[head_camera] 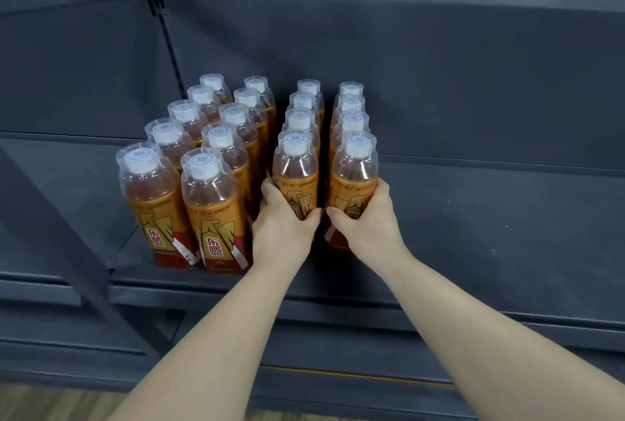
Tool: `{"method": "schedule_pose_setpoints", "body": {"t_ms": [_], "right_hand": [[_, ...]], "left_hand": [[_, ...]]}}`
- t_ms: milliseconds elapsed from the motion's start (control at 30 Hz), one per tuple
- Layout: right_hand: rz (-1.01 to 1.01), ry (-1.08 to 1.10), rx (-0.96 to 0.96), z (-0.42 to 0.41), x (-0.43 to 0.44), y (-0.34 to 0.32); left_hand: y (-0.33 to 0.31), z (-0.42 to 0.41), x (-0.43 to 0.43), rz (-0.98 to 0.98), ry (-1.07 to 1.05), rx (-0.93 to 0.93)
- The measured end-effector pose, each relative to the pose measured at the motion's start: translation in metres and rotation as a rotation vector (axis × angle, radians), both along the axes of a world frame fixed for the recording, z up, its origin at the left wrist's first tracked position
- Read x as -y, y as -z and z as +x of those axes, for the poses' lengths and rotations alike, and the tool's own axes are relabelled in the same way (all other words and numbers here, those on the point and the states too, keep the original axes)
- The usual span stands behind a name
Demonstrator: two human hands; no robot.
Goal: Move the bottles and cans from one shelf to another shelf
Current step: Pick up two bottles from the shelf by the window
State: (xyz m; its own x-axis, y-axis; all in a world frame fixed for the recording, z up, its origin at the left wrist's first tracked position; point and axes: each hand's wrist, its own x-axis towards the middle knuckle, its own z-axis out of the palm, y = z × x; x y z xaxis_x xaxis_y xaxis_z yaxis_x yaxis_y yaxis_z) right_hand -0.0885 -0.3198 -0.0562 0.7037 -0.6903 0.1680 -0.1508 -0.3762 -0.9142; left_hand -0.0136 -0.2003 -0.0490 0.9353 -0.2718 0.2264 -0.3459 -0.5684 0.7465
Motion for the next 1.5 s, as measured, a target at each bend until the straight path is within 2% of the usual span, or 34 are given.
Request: {"method": "schedule_pose_setpoints", "body": {"t_ms": [800,1500], "right_hand": [[0.029,-0.037,0.012,-0.0018,-0.0033,0.0050],[0.052,-0.033,-0.020,-0.0045,-0.0062,0.0047]], "left_hand": [[0.0052,0.0026,0.0001,0.045,0.024,-0.019],[0.0083,0.0001,0.0003,-0.018,0.063,-0.066]]}}
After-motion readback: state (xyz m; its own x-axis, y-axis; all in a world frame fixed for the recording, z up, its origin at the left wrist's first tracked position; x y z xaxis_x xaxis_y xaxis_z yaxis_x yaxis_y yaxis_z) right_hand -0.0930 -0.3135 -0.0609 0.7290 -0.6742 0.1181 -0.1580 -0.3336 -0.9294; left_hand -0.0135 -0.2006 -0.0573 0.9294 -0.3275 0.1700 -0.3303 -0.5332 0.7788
